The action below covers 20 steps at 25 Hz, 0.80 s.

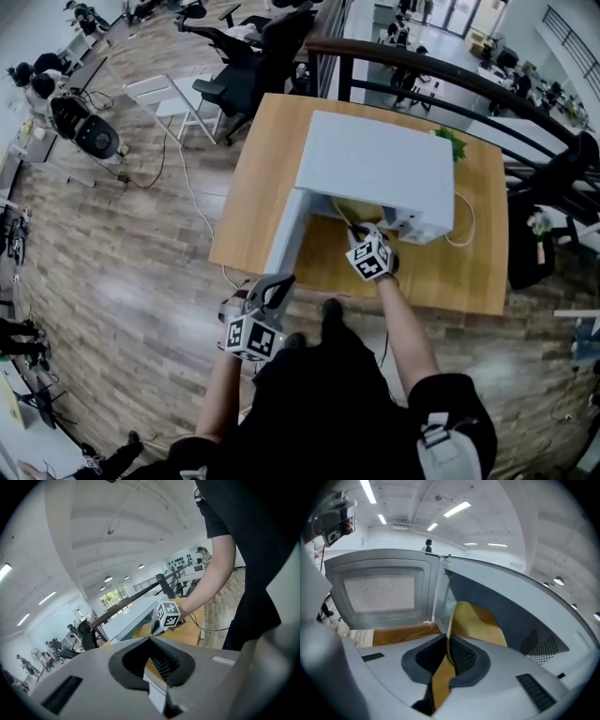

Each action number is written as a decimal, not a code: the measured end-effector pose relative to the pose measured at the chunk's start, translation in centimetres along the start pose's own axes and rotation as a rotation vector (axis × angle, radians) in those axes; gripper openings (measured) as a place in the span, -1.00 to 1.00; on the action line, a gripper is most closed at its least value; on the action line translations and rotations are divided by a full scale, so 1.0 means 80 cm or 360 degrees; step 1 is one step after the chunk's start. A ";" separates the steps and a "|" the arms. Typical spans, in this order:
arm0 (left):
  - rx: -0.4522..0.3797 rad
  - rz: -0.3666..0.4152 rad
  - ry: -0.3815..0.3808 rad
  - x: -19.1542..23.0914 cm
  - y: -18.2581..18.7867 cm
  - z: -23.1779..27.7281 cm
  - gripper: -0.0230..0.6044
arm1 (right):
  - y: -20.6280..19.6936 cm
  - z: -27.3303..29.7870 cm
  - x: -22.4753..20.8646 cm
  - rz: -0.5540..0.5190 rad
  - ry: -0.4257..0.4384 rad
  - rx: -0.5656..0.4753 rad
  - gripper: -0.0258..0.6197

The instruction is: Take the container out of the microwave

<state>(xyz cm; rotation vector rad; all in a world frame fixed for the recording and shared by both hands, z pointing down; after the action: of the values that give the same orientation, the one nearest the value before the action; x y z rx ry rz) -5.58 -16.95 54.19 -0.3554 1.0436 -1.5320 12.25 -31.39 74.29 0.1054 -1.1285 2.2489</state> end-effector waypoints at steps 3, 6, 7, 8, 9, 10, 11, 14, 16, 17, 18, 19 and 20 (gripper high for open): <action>-0.0053 0.0035 -0.0042 -0.005 -0.005 -0.016 -0.92 | 0.001 -0.025 0.011 0.0030 -0.0051 0.0006 -0.84; -0.0077 0.0067 -0.0079 -0.015 -0.015 -0.036 -0.92 | -0.012 -0.054 0.035 0.0041 -0.0079 0.0054 -0.84; -0.0089 0.0072 -0.0088 -0.019 -0.016 -0.043 -0.92 | -0.017 -0.062 0.042 0.0047 -0.0090 0.0060 -0.84; -0.0105 0.0076 -0.0098 -0.022 -0.017 -0.051 -0.92 | -0.020 -0.071 0.049 0.0053 -0.0104 0.0067 -0.84; -0.0121 0.0077 -0.0108 -0.025 -0.019 -0.059 -0.92 | -0.023 -0.081 0.055 0.0056 -0.0123 0.0076 -0.84; -0.0132 0.0078 -0.0118 -0.028 -0.021 -0.067 -0.92 | -0.026 -0.091 0.062 0.0058 -0.0144 0.0088 -0.84; -0.0135 0.0082 -0.0126 -0.031 -0.025 -0.074 -0.92 | -0.028 -0.100 0.069 0.0059 -0.0163 0.0099 -0.84; -0.0130 0.0098 -0.0147 -0.040 -0.039 -0.093 -0.92 | -0.034 -0.123 0.092 0.0067 -0.0205 0.0111 -0.84; -0.0134 0.0117 -0.0159 -0.048 -0.046 -0.102 -0.92 | -0.038 -0.137 0.109 0.0068 -0.0221 0.0111 -0.84; -0.0139 0.0129 -0.0163 -0.052 -0.048 -0.107 -0.92 | -0.040 -0.143 0.117 0.0067 -0.0225 0.0112 -0.84; -0.0145 0.0138 -0.0166 -0.055 -0.049 -0.112 -0.92 | -0.042 -0.149 0.125 0.0065 -0.0228 0.0111 -0.84; -0.0153 0.0145 -0.0169 -0.059 -0.050 -0.116 -0.92 | -0.043 -0.155 0.133 0.0062 -0.0232 0.0111 -0.84; -0.0160 0.0151 -0.0174 -0.062 -0.051 -0.121 -0.92 | -0.044 -0.161 0.139 0.0055 -0.0237 0.0115 -0.84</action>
<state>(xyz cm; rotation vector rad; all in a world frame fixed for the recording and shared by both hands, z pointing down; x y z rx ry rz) -13.85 -8.82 53.59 -0.4484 1.0390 -1.3635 7.68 -14.74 72.29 0.2896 -1.1331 2.3449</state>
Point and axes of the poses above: the fingertips, and each gripper's own axes: z forward along the fingers, x to its left, y out of its top, the point moved 2 cm from there along -z, backward along the fingers, and after that the axes turned 9 degrees about -y, right-handed, at the moved point
